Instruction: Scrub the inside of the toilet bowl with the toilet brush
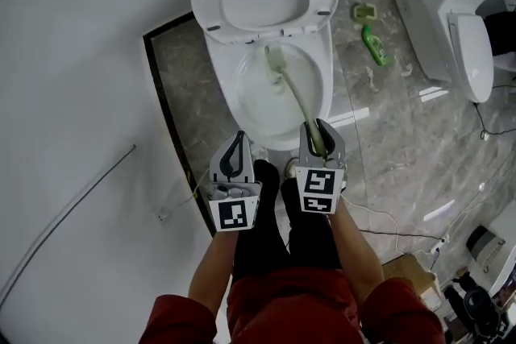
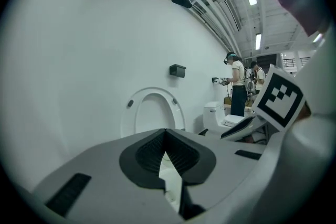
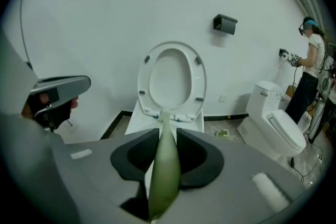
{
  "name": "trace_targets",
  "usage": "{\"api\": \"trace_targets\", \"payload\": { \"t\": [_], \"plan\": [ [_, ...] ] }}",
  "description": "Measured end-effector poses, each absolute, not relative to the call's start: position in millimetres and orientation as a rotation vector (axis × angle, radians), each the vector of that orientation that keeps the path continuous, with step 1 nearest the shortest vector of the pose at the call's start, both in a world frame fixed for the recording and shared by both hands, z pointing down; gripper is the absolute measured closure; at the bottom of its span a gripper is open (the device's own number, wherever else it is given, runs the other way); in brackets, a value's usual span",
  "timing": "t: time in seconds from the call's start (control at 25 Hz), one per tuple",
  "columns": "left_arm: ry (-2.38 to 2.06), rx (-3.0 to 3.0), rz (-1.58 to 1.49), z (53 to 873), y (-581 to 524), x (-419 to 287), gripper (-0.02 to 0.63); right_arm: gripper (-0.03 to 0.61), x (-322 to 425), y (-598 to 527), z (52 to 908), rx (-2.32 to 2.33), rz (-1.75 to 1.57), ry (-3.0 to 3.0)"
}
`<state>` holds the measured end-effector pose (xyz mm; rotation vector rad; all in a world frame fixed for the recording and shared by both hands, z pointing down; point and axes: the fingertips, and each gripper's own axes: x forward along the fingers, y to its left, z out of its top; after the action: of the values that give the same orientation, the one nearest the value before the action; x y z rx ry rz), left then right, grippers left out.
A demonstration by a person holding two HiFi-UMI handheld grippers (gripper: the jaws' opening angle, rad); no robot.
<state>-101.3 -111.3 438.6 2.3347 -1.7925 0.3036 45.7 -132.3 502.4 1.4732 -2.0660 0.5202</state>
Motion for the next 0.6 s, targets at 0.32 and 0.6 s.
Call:
{"api": "trace_targets", "payload": {
  "t": [0.32,0.6],
  "plan": [
    [-1.934,2.255,0.241,331.9,-75.3,-101.0,0.609,0.465,70.5,-104.3,344.9,1.550,0.280,-2.227],
    [-2.056,2.270,0.140,236.6,-60.6,-106.0,0.607,0.465,95.9,-91.8,247.9,1.653,0.128,-2.331]
  ]
}}
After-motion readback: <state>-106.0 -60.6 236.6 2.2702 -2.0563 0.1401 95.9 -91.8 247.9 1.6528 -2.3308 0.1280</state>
